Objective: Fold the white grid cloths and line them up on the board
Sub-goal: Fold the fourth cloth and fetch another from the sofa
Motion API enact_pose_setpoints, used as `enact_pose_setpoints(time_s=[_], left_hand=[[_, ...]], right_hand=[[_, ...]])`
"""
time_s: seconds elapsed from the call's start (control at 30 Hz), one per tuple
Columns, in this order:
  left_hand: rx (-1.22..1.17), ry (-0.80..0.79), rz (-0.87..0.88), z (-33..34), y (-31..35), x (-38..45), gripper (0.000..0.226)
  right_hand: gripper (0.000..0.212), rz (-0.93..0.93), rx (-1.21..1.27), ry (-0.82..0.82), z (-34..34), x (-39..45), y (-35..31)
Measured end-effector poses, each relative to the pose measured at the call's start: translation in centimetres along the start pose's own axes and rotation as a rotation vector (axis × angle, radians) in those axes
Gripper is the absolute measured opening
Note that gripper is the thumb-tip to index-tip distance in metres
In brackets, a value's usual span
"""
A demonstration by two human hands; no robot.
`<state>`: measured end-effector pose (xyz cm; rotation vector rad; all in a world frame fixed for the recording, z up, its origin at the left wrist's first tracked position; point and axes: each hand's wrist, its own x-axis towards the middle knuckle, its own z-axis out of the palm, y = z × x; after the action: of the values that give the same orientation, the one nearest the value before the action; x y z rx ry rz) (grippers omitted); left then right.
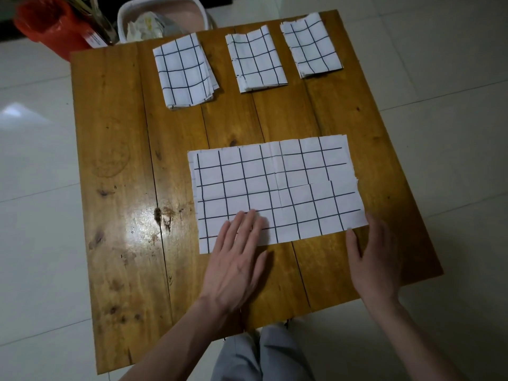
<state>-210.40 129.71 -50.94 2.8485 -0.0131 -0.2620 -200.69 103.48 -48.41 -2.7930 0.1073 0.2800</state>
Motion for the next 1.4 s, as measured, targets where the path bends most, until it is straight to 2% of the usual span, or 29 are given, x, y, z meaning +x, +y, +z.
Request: enact_pose_setpoints(time_s=[0.07, 0.2, 0.5, 0.67, 0.77, 1.03, 1.17, 1.3, 1.4], left_hand=[[0.038, -0.024, 0.044, 0.2, 0.3, 1.3, 0.067], [0.067, -0.055, 0.036, 1.2, 0.7, 2.1, 0.068], [0.095, -0.061, 0.016, 1.8, 1.2, 2.0, 0.069], [0.077, -0.063, 0.009, 1.5, 1.2, 1.9, 0.069], [0.052, -0.067, 0.004, 1.4, 1.4, 1.8, 0.068], [0.056, -0.061, 0.024, 1.6, 3.1, 1.0, 0.065], [0.039, -0.057, 0.008, 1.4, 3.5, 1.4, 0.063], [0.019, -0.074, 0.007, 1.2, 3.4, 1.4, 0.062], [-0.01, -0.065, 0.021, 0.9, 3.1, 1.4, 0.061]], right_hand=[[0.064, 0.094, 0.008, 0.017, -0.5, 1.2, -1.0], [0.068, 0.165, -0.041, -0.039, -1.5, 3.3, -2.7], [0.044, 0.294, 0.184, -0.177, -1.7, 5.3, -2.1], [0.018, 0.314, 0.437, -0.147, -2.5, 4.3, -2.0], [0.021, 0.336, 0.561, -0.128, -2.8, 3.7, -1.9], [0.019, 0.363, 0.694, 0.003, -4.4, 1.9, -2.6], [0.019, 0.309, 0.755, 0.07, -5.0, 0.8, -4.5], [0.016, 0.153, 0.809, 0.107, -5.0, -0.6, -6.8], [0.014, 0.023, 0.833, 0.074, -4.3, -1.5, -8.5]])
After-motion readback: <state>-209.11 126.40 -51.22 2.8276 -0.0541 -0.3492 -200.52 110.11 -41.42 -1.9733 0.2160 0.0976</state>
